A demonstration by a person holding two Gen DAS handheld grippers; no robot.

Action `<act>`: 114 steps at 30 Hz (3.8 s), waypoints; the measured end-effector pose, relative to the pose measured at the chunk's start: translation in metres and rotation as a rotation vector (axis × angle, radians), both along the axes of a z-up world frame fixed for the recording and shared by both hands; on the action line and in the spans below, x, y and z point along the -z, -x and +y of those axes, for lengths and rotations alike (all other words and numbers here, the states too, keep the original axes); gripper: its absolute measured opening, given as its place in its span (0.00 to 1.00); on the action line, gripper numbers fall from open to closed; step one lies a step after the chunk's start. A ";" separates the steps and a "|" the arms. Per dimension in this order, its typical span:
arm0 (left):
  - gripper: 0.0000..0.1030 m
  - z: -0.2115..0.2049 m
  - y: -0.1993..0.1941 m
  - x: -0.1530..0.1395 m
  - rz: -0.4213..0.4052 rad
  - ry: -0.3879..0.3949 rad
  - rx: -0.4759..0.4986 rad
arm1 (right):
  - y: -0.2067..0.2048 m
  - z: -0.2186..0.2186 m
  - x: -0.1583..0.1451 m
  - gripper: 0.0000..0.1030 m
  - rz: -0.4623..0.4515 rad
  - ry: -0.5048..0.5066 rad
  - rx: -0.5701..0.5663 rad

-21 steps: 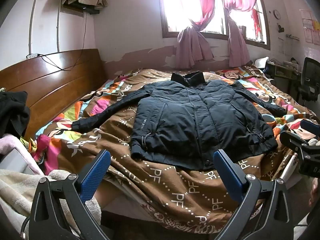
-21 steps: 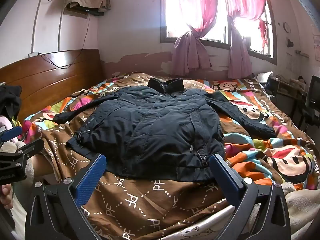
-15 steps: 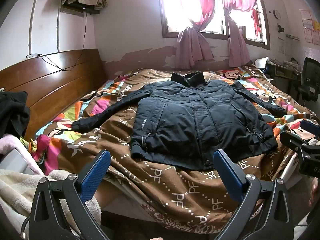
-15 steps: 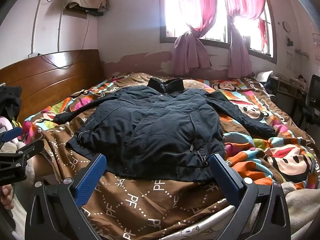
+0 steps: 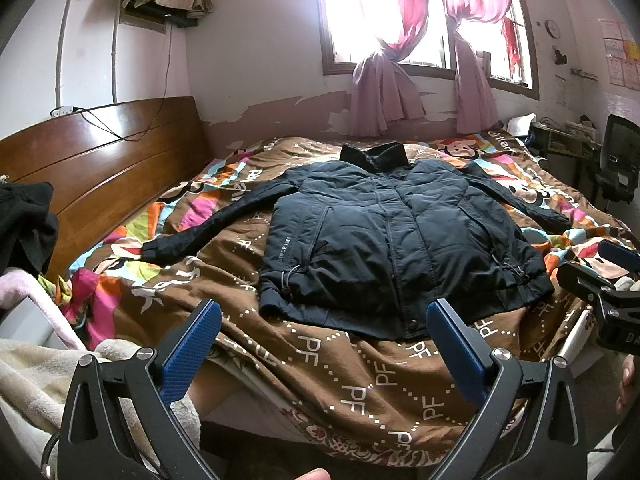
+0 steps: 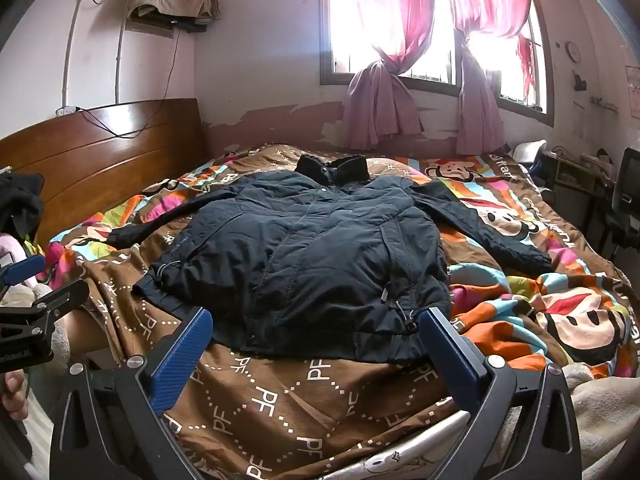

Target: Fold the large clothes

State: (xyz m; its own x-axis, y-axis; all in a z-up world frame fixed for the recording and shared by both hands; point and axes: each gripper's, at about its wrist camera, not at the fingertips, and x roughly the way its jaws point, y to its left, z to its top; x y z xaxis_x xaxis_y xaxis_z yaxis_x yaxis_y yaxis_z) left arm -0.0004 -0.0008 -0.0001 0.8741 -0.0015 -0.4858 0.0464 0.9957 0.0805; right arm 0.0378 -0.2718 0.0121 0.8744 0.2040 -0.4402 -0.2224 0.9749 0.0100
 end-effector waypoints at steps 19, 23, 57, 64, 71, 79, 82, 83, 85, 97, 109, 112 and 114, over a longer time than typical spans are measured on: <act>0.98 0.001 0.000 0.000 0.001 0.001 -0.003 | 0.000 0.000 0.000 1.00 0.002 -0.003 0.000; 0.98 0.001 -0.001 0.000 0.002 0.002 -0.004 | 0.000 0.000 0.000 1.00 0.003 -0.003 0.000; 0.98 0.001 0.000 0.000 -0.001 -0.003 -0.003 | 0.000 -0.001 0.001 1.00 0.005 -0.006 0.000; 0.98 0.000 0.000 0.000 -0.001 -0.003 -0.003 | 0.000 -0.002 0.001 1.00 0.006 -0.006 0.000; 0.98 0.000 0.000 0.000 -0.001 -0.004 -0.003 | 0.000 -0.002 0.001 1.00 0.006 -0.007 0.000; 0.98 -0.002 -0.009 -0.002 0.045 -0.003 -0.002 | -0.002 -0.001 0.001 1.00 0.031 -0.002 0.014; 0.98 0.000 -0.018 -0.002 0.084 -0.003 -0.006 | -0.008 -0.005 -0.003 1.00 0.060 0.014 0.043; 0.98 0.003 -0.024 -0.007 0.102 -0.005 -0.002 | -0.010 -0.005 -0.005 1.00 0.069 0.019 0.053; 0.98 0.003 -0.045 -0.013 0.144 -0.023 0.018 | -0.017 -0.009 -0.011 1.00 0.102 0.027 0.061; 0.98 -0.016 -0.174 -0.063 0.144 -0.026 0.107 | -0.124 -0.074 -0.060 1.00 0.292 -0.009 0.027; 0.98 -0.095 -0.331 -0.053 0.186 0.172 0.191 | -0.278 -0.239 -0.039 1.00 0.340 -0.186 0.406; 0.98 -0.115 -0.362 -0.041 0.201 0.179 0.201 | -0.311 -0.279 -0.018 1.00 0.356 -0.188 0.482; 0.98 -0.129 -0.390 -0.029 0.220 0.185 0.208 | -0.333 -0.303 -0.002 1.00 0.368 -0.195 0.523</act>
State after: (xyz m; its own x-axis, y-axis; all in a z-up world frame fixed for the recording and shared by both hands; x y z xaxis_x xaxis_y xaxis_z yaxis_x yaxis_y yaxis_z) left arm 0.3894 -0.1294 0.0293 0.7204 -0.2744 -0.6370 0.2461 0.9598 -0.1350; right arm 0.3709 -0.5745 0.0138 0.6795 -0.0994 -0.7269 0.3305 0.9261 0.1823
